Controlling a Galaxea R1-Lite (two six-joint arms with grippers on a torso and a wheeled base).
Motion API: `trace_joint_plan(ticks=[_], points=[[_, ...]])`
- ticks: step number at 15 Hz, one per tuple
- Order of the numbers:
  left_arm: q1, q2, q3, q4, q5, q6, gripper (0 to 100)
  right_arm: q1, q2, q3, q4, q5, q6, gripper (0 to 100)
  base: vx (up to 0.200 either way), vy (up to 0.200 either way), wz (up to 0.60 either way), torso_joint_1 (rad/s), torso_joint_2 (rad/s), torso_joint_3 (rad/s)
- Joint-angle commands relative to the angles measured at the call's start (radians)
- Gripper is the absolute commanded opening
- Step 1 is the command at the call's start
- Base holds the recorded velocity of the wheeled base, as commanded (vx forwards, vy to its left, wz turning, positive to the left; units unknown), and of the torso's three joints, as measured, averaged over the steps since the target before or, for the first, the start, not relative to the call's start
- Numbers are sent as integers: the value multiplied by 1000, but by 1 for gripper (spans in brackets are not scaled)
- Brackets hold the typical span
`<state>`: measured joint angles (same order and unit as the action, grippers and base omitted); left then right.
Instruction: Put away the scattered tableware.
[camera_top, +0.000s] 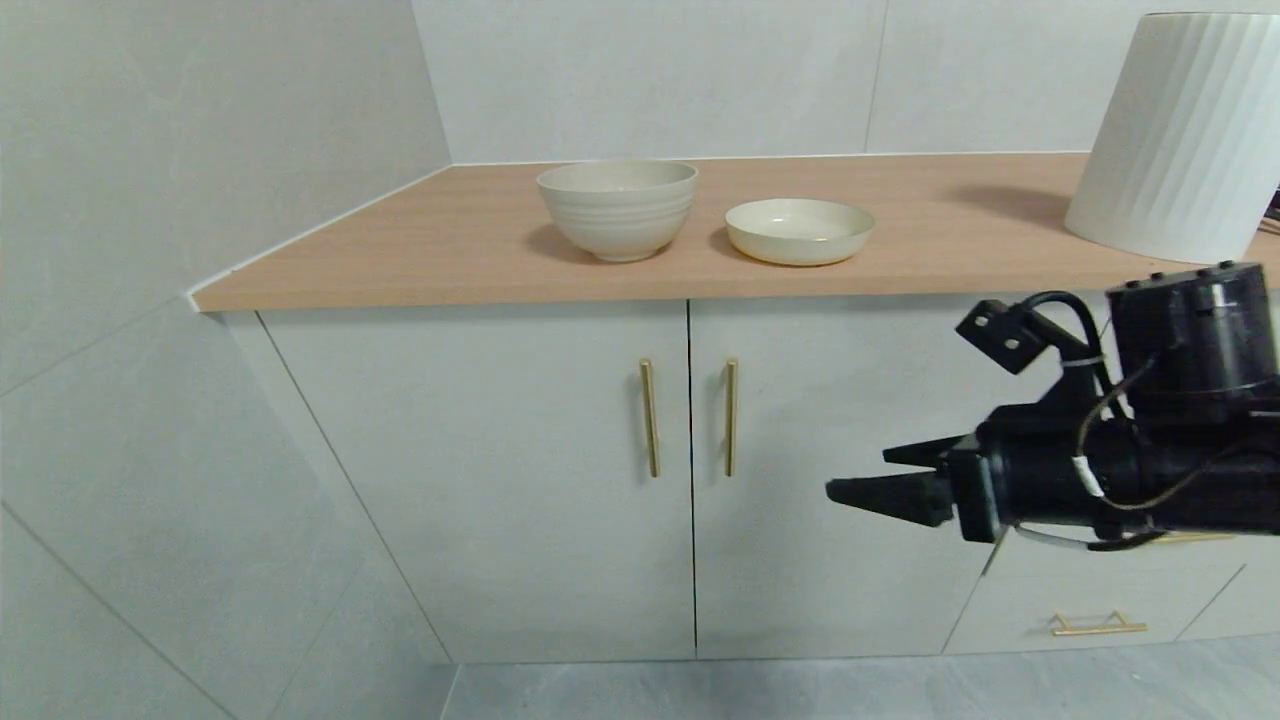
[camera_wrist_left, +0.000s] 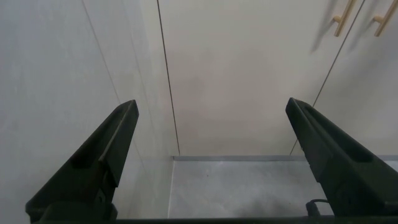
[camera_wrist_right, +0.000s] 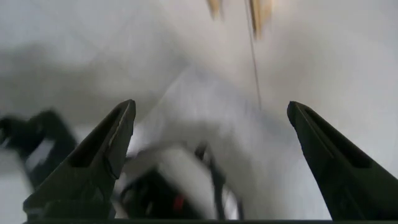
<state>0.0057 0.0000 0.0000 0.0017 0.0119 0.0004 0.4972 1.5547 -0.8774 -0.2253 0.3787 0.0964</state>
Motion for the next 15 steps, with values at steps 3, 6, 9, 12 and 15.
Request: trace_joint_plan(ticks=[3,6,9,12,15], points=[[0,0,0,0,0,0,100,53,300,-153,-172,-14,3,100,0,0,0,0,0,0],[0,0,0,0,0,0,100,58,380,-160,-259,-14,14,100,0,0,0,0,0,0],[0,0,0,0,0,0,100,58,443,-160,-425,-20,78,100,0,0,0,0,0,0],[0,0,0,0,0,0,100,58,476,-161,-523,-27,155,100,0,0,0,0,0,0],[0,0,0,0,0,0,100,58,507,-173,-575,-24,204,100,0,0,0,0,0,0]])
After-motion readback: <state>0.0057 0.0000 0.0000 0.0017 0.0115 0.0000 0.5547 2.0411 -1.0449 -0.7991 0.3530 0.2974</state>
